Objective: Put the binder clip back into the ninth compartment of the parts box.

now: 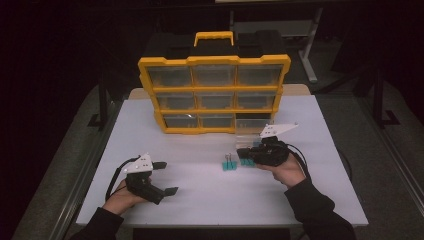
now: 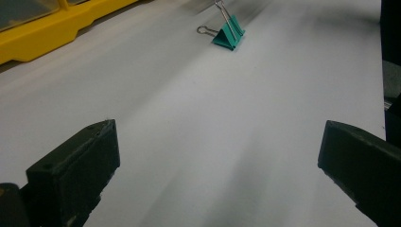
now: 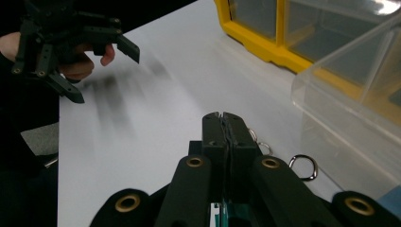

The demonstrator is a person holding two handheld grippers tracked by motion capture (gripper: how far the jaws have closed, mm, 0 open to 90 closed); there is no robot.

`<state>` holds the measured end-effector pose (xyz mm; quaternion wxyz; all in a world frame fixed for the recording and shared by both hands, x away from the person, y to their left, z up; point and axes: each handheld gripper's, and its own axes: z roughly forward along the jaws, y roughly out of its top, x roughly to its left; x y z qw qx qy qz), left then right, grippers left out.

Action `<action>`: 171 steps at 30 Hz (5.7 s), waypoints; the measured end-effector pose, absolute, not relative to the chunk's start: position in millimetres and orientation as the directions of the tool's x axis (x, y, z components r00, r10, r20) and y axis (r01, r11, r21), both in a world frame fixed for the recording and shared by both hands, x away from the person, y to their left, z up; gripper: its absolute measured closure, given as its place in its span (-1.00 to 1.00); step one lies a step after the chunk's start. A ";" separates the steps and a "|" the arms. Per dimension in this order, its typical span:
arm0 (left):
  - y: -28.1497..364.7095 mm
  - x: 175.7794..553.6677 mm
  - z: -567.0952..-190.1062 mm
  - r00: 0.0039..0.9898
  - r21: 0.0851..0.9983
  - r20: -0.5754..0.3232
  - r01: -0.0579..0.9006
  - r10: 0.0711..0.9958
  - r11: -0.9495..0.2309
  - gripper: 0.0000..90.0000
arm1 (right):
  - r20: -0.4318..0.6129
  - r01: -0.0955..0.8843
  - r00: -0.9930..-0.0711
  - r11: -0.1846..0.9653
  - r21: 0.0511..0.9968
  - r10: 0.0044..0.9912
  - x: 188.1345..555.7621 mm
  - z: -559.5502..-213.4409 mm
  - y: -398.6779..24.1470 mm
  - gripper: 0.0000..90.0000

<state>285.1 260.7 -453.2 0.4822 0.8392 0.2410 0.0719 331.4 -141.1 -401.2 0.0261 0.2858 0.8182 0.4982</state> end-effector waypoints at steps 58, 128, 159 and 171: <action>260.7 285.2 -453.1 0.872 0.845 -0.115 0.338 0.476 -0.415 -1.00 | 0.138 0.405 -0.736 0.267 0.875 0.663 393.7 -378.0 -142.5 0.93; 262.2 284.8 -452.2 0.869 0.847 -0.117 0.340 0.480 -0.409 -1.00 | 0.117 0.417 -0.794 0.395 0.819 0.596 326.2 -386.3 -125.0 -0.18; 260.8 284.5 -452.7 0.867 0.847 -0.120 0.343 0.483 -0.406 -1.00 | 0.128 0.464 -0.774 0.418 0.781 0.620 344.5 -444.2 -93.0 -0.06; 258.9 286.1 -453.3 0.872 0.847 -0.121 0.340 0.474 -0.408 -1.00 | 0.158 0.497 -0.756 0.400 0.770 0.635 354.0 -457.4 -87.4 0.33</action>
